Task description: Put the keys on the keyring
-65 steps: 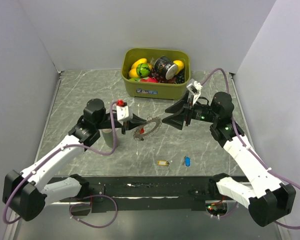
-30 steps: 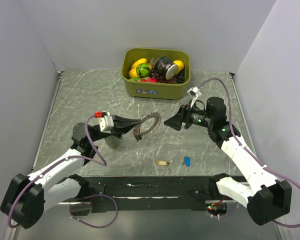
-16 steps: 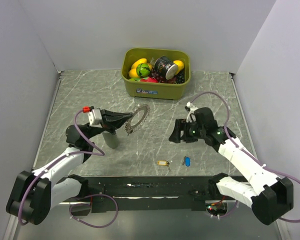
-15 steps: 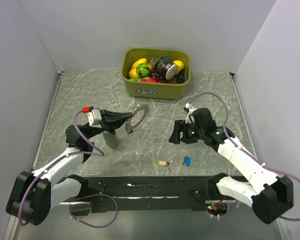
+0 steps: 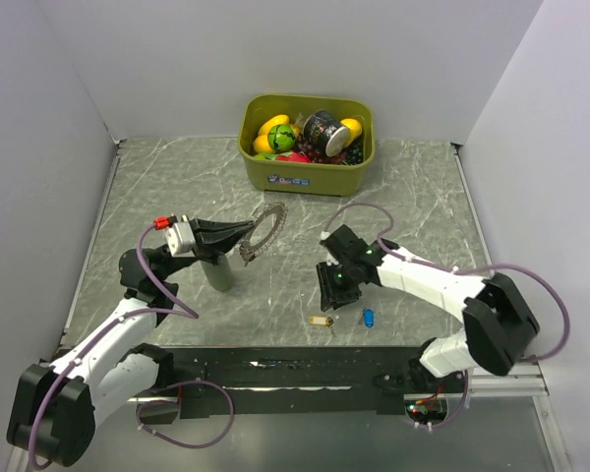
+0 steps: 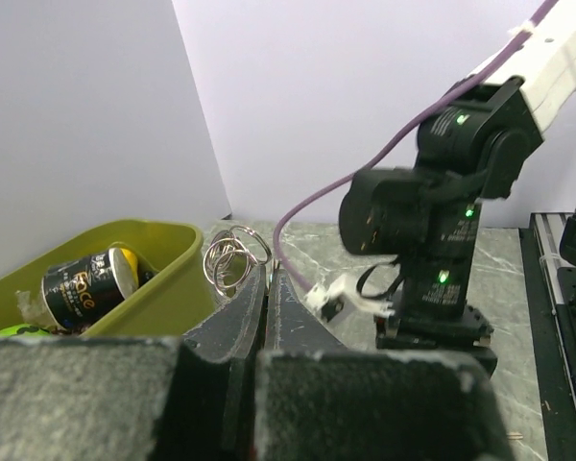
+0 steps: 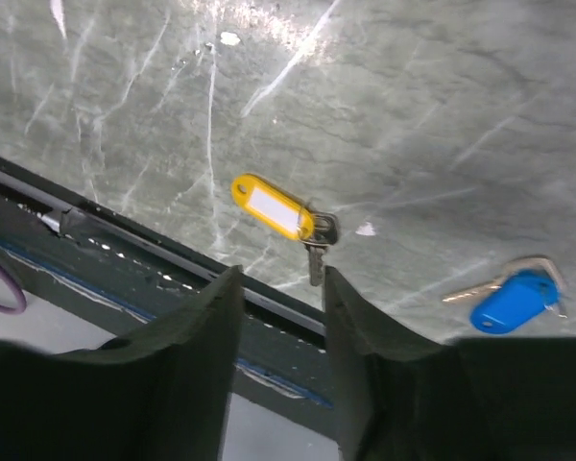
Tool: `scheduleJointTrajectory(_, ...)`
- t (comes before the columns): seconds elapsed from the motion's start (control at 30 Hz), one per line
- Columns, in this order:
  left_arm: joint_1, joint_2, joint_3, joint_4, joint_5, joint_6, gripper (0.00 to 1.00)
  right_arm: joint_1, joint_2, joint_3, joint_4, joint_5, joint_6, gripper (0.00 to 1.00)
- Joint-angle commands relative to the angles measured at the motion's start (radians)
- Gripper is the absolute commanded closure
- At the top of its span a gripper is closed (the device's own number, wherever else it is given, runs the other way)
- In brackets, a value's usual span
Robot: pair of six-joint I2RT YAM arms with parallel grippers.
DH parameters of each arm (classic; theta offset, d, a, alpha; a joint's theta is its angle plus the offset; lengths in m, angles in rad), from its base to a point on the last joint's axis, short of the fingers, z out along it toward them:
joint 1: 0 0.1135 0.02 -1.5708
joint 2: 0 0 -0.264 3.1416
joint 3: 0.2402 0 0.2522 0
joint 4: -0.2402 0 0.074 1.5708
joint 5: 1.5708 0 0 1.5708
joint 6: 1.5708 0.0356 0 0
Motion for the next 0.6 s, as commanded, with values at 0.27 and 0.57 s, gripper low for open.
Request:
scheduleJointTrajectory(0.27, 0.006, -0.075, 0.022, -0.033, 0.0, 0.046, 0.99, 0.049, 0.169, 0.084, -0.011, 0.055, 0.046, 0.66)
scheduleJointTrajectory(0.57, 0.006, -0.075, 0.019, -0.042, 0.0, 0.046, 0.99, 0.063, 0.21, 0.056, 0.02, 0.036, 0.04, 0.7)
